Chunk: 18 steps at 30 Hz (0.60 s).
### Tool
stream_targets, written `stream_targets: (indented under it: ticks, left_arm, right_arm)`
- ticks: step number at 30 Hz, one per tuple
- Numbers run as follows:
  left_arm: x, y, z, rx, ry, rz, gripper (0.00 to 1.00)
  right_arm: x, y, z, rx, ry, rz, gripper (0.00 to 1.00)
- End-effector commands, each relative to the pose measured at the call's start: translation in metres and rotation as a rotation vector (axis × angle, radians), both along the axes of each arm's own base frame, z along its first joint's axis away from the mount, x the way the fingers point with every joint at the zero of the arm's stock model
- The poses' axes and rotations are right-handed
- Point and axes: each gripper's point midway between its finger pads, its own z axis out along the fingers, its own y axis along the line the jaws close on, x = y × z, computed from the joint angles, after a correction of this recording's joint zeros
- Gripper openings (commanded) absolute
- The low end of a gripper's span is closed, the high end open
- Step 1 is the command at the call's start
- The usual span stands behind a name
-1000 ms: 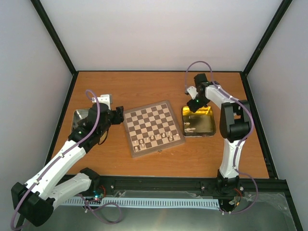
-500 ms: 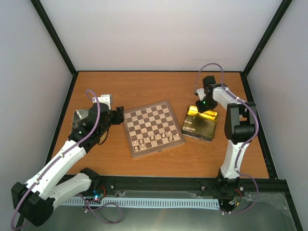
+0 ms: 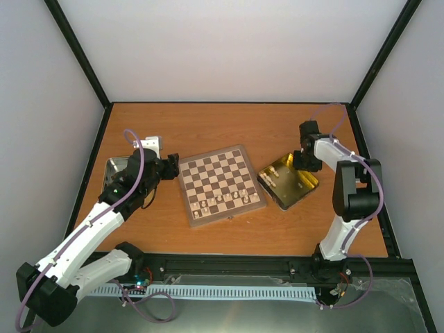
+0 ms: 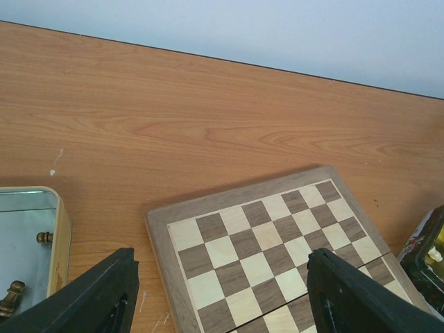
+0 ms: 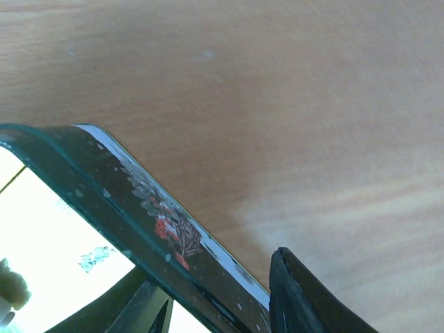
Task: Set up the chess pieces on the board
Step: Adjust the storage box at the center of the board.
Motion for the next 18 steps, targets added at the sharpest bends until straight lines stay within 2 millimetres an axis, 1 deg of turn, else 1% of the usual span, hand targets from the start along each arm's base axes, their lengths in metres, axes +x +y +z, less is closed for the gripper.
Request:
stream_targets:
  ticks: [1,3,6,8,10,12,14,16,18]
  left_arm:
    - [0.000,-0.003,0.009,-0.013,-0.029,-0.013,0.67]
    - [0.000,-0.004,0.010,-0.017,-0.032,-0.017,0.67]
    - [0.001,-0.005,0.010,-0.021,-0.031,-0.022,0.67]
    - [0.001,-0.006,0.009,-0.022,-0.029,-0.026,0.67]
    - [0.001,-0.007,0.008,-0.022,-0.026,-0.027,0.67]
    - [0.001,-0.008,0.008,-0.024,-0.024,-0.032,0.67]
    - [0.001,-0.010,0.006,-0.027,-0.018,-0.040,0.67]
    - [0.001,-0.012,0.006,-0.036,-0.016,-0.050,0.67]
    - [0.001,-0.015,0.006,-0.044,-0.017,-0.066,0.68]
  right_arm:
    - [-0.019,-0.011,0.008,0.034,-0.061,-0.251,0.38]
    - [-0.034,-0.016,0.007,0.029,-0.064,-0.313,0.39]
    - [-0.048,-0.018,0.007,0.045,-0.078,-0.391,0.40]
    - [-0.055,-0.019,0.008,0.058,-0.096,-0.430,0.39]
    - [-0.055,-0.017,0.013,0.077,-0.121,-0.436,0.43]
    - [-0.050,-0.011,0.024,0.101,-0.155,-0.376,0.49]
    - [-0.045,-0.005,0.042,0.120,-0.204,-0.307,0.55]
    - [-0.043,0.003,0.058,0.125,-0.245,-0.231,0.59]
    - [-0.042,0.019,0.071,0.130,-0.278,-0.133,0.61]
